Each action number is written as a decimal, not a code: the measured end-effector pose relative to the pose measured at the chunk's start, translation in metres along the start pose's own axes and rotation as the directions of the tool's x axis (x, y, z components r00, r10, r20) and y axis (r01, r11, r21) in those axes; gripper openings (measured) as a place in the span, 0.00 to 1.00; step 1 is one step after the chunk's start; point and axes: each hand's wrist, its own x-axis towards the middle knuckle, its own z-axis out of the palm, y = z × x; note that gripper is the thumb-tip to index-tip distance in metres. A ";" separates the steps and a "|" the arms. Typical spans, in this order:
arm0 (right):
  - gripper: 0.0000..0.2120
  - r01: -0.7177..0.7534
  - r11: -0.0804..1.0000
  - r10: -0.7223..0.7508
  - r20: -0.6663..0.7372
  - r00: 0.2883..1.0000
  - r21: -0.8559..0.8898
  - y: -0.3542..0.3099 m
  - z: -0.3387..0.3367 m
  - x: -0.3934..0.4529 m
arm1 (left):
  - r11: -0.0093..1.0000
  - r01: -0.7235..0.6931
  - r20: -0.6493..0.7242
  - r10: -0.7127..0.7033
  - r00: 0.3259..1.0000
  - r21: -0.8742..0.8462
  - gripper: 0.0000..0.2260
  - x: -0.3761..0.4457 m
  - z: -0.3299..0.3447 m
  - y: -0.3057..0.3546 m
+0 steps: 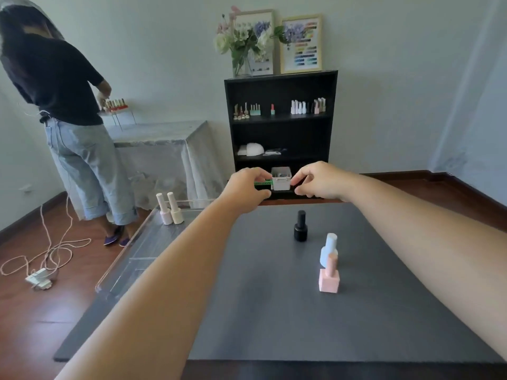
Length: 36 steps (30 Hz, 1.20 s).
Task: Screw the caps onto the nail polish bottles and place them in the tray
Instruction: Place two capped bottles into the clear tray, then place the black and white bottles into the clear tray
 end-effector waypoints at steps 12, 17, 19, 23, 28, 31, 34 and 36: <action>0.09 0.010 0.973 0.062 0.299 0.952 -0.231 0.067 0.001 -0.064 | 0.988 -0.038 0.280 -0.004 0.960 0.146 0.14 -0.010 0.082 0.045; 0.04 0.060 0.957 0.012 0.244 0.970 -0.284 0.068 0.007 -0.059 | 0.994 -0.042 0.196 0.021 0.980 0.104 0.09 -0.011 0.071 0.039; 0.04 0.082 0.954 -0.021 0.210 0.978 -0.287 0.062 0.004 -0.052 | 0.996 -0.038 0.135 0.027 0.990 0.080 0.09 -0.011 0.058 0.033; 0.05 0.150 0.968 -0.132 0.099 0.986 -0.202 0.033 0.003 -0.030 | 0.999 0.008 0.023 -0.009 1.000 0.032 0.06 -0.008 0.021 0.012; 0.08 0.246 0.963 -0.247 0.008 0.969 -0.107 -0.015 0.022 0.005 | 0.995 0.099 -0.088 -0.102 0.991 -0.034 0.06 -0.010 -0.022 -0.028; 0.09 0.295 0.954 -0.297 -0.022 0.955 -0.062 -0.041 0.039 0.024 | 0.984 0.157 -0.158 -0.169 0.973 -0.084 0.07 -0.012 -0.042 -0.054; 0.08 0.325 0.945 -0.326 -0.030 0.945 -0.041 -0.067 0.061 0.045 | 0.974 0.194 -0.241 -0.218 0.946 -0.119 0.08 -0.012 -0.058 -0.083; 0.09 0.333 0.943 -0.333 -0.020 0.943 -0.022 -0.083 0.078 0.059 | 0.965 0.223 -0.265 -0.253 0.930 -0.138 0.09 -0.011 -0.065 -0.101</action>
